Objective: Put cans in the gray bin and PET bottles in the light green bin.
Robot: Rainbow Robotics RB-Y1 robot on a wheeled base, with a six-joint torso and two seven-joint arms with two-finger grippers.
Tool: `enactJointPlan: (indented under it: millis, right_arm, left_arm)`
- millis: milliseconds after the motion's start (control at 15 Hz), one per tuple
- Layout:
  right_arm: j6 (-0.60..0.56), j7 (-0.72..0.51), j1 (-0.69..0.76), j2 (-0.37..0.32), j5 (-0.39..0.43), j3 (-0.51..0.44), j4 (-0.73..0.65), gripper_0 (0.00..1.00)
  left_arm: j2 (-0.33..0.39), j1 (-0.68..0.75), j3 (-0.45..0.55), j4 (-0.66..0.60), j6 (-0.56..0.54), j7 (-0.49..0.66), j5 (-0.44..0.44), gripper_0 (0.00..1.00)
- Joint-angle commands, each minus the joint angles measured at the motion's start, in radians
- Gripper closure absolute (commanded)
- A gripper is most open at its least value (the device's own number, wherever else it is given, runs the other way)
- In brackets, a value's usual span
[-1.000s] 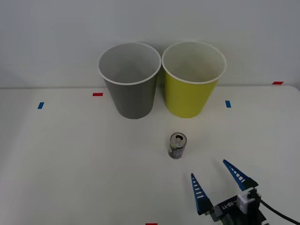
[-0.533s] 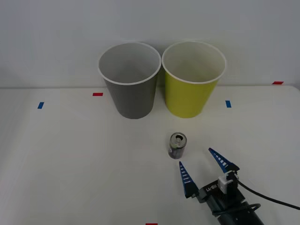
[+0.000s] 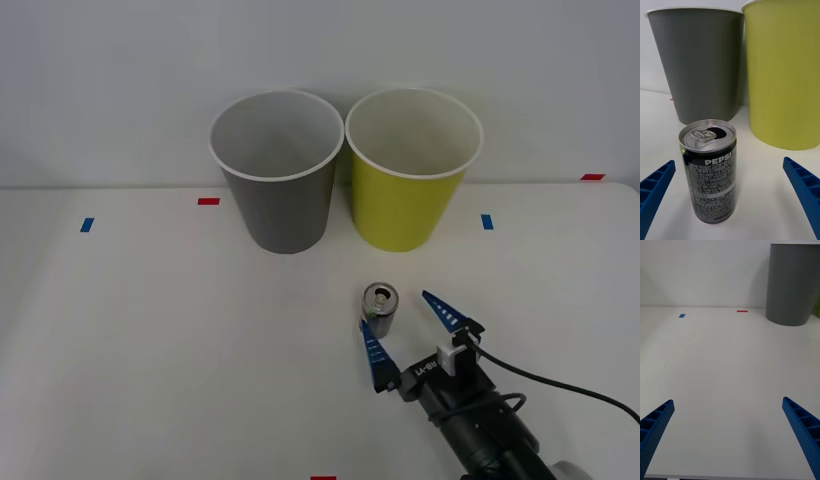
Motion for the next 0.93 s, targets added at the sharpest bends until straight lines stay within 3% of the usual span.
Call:
enactJointPlan:
  millis: [67,933]
  right_arm:
    - [0.021,0.001,-0.018,0.01,-0.001,0.001,0.001,0.0]
    - [0.13,-0.005,-0.073,0.032,-0.006,0.019,0.001,0.0]
  left_arm:
    - [0.0,0.0,0.0,0.0,0.0,0.0,0.0,0.0]
    - [0.0,0.0,0.0,0.0,0.0,0.0,0.0,0.0]
